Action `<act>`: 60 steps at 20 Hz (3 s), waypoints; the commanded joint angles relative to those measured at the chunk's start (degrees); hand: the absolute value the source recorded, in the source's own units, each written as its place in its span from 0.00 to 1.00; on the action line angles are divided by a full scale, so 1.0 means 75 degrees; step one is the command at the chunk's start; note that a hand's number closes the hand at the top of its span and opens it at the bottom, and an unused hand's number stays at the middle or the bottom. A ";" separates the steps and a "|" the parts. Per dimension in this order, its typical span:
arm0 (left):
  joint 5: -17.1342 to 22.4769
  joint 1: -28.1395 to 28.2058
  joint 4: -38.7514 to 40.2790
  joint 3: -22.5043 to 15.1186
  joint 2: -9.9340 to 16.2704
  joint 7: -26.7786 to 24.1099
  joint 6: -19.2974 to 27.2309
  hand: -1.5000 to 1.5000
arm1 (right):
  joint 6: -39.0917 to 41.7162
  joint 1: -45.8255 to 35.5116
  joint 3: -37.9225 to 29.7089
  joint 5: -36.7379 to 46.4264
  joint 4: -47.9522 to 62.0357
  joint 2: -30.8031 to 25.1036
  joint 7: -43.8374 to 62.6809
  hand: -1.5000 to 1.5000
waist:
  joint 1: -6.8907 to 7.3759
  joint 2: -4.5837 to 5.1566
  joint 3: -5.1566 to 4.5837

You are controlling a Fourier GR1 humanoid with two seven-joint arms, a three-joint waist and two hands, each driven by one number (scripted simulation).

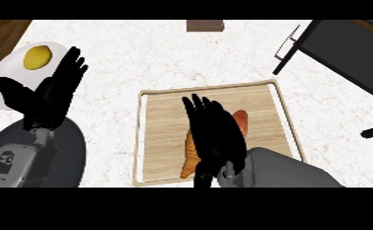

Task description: Pick the croissant from the tray and place it in the tiered shelf

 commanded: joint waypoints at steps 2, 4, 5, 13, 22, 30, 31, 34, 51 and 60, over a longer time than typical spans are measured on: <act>-0.0065 0.0132 -0.0157 0.0056 -0.0018 0.0024 -0.0052 0.50 | 0.0314 0.0070 -0.0239 0.0337 0.0262 0.0369 0.1391 0.00 | 0.0029 0.0015 0.0003; 0.0113 -0.0211 0.0104 0.0239 0.0095 0.0292 -0.0241 0.50 | 0.0382 0.0201 -0.0232 0.0530 0.0173 0.0524 0.1376 0.00 | -0.0011 0.0019 0.0004; -0.0057 -0.0301 0.0058 0.0236 0.0109 0.0251 -0.0139 0.50 | 0.0104 0.0628 0.0045 0.0880 0.0284 0.0497 0.0990 0.00 | -0.0012 0.0022 0.0007; -0.0397 -0.0014 0.0181 0.0093 -0.0361 -0.0224 -0.0040 0.50 | 0.0245 0.1010 -0.0262 0.1437 0.1265 0.1217 0.0438 0.00 | 0.0032 0.0032 0.0006; -0.0518 -0.0076 0.0059 0.0180 -0.0552 0.0039 -0.0183 0.50 | 0.0373 0.1701 -0.0658 0.2166 0.2045 0.1687 -0.0577 1.00 | 0.0034 0.0039 0.0008; -0.0437 -0.0008 -0.0109 0.0522 -0.0366 0.0241 -0.0562 0.50 | 0.0202 0.1510 -0.0575 0.3359 0.3104 0.2065 -0.1956 1.00 | 0.0080 0.0044 0.0009; -0.0658 -0.0277 -0.0201 0.0348 -0.0650 0.0634 -0.0186 0.50 | 0.0308 0.1783 -0.0862 0.3397 0.2738 0.1823 -0.2063 1.00 | 0.0044 0.0038 0.0010; -0.0521 -0.0241 -0.0225 0.0655 -0.0486 0.0596 -0.0393 0.50 | -0.0023 0.1879 -0.0628 0.4112 0.2694 0.2174 -0.1962 1.00 | 0.0055 0.0036 0.0010; -0.0656 0.0210 -0.0085 0.0651 -0.0556 0.0176 -0.0346 0.50 | -0.2040 0.5712 0.1063 0.3945 -0.5466 -0.2537 -0.5062 1.00 | -0.0383 -0.0037 0.0020; -0.0583 0.0417 -0.0351 0.0714 -0.0455 0.0159 -0.0500 0.50 | -0.2536 0.6145 -0.0996 0.3102 -0.7269 -0.3270 -0.4650 1.00 | -0.0266 -0.0010 0.0008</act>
